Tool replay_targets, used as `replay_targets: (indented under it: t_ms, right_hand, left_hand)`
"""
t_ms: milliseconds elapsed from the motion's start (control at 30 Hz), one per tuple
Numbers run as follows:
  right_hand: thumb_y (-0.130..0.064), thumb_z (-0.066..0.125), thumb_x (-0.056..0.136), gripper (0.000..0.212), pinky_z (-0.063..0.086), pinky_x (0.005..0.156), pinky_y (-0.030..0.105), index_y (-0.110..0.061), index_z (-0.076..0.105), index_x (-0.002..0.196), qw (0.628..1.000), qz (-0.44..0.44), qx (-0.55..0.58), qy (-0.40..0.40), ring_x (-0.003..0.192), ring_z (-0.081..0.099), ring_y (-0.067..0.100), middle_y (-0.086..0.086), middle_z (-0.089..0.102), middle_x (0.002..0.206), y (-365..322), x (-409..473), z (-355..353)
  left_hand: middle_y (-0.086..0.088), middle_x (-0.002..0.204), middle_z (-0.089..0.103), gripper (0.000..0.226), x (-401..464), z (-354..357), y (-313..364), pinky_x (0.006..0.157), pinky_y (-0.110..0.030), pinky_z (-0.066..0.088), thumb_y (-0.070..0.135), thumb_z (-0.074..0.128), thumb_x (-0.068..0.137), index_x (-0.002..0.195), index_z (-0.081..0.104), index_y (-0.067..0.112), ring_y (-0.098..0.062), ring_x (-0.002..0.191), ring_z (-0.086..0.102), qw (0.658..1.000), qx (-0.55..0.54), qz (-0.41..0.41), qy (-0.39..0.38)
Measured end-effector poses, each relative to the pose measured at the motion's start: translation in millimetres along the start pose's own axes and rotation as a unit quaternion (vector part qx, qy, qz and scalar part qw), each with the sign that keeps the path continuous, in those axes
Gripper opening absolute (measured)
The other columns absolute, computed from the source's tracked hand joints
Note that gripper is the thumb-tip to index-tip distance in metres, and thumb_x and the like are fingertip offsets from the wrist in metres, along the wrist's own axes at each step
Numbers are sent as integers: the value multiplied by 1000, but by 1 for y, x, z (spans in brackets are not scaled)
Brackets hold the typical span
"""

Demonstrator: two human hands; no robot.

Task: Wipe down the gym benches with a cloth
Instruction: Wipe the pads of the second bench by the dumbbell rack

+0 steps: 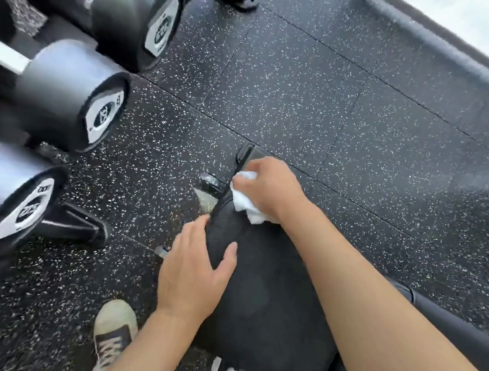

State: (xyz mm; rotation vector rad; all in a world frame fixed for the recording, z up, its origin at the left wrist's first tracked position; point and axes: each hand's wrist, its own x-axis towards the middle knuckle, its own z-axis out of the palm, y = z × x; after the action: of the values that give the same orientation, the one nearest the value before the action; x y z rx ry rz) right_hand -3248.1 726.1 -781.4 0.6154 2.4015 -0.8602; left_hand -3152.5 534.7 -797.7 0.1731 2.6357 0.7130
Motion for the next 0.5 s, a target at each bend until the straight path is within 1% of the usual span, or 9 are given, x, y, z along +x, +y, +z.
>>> replay_targets:
  t_ms: [67,100,167,233,300,333,400,433,500]
  right_hand:
    - [-20,64,69,11,62,61,42,-10,62,73,996,-15,-84,-34,57,61,30,13,69,66,-14,-1,-1]
    - [-22,64,71,15,63,67,43,-11,68,81,993,-20,-112,-29,63,67,30,13,72,71,-20,-3,2]
    - [-31,62,81,28,62,80,38,-18,76,101,992,-29,-126,9,84,72,29,6,76,86,-31,-7,10]
    - [-35,59,86,31,59,84,37,-20,75,107,982,-58,-177,32,95,70,29,4,76,94,-42,-8,19]
    - [-35,59,88,27,56,76,34,-18,74,102,962,-97,-254,25,93,68,29,1,73,88,-53,-8,31]
    - [-34,60,88,23,52,69,33,-17,73,95,948,-123,-292,17,88,66,29,-1,68,78,-61,-10,39]
    - [-35,59,86,21,39,58,31,-16,62,78,911,-193,-366,3,74,58,30,-2,45,59,-73,-25,63]
    - [-36,59,85,23,36,57,31,-16,56,73,891,-229,-393,-11,68,52,31,-2,37,57,-79,-36,77]
    - [-36,57,85,25,39,57,31,-19,51,68,866,-295,-401,-57,65,49,29,-2,42,59,-82,-63,103]
  left_hand:
    - [5,136,57,70,-17,1,-10,95,-42,52,64,37,95,148,46,19,-18,124,53,1000,1,-17,-2]
    - [5,137,58,70,-24,0,-16,97,-41,52,63,36,96,149,46,18,-18,125,53,1000,-9,-22,-6]
    - [6,139,57,70,-39,-2,-30,99,-39,50,64,34,97,149,48,20,-17,128,52,998,-39,-43,-20]
    - [11,141,56,72,-52,-3,-43,100,-36,48,68,30,96,149,47,23,-14,130,49,995,-64,-62,-34]
    - [14,145,53,77,-64,-5,-56,103,-33,46,73,24,94,152,44,27,-11,134,46,992,-83,-76,-55]
    - [15,148,50,80,-68,-7,-63,104,-32,45,75,21,93,154,41,28,-10,136,46,990,-93,-86,-67]
    - [16,152,46,84,-76,-8,-74,107,-31,43,80,17,90,157,36,31,-9,139,43,984,-107,-103,-95]
    - [16,154,44,87,-80,-9,-78,108,-30,41,81,16,88,158,33,32,-8,140,41,982,-111,-108,-107]
    - [17,152,44,88,-85,-11,-86,108,-29,40,82,16,87,159,30,33,-8,140,40,978,-116,-112,-132]
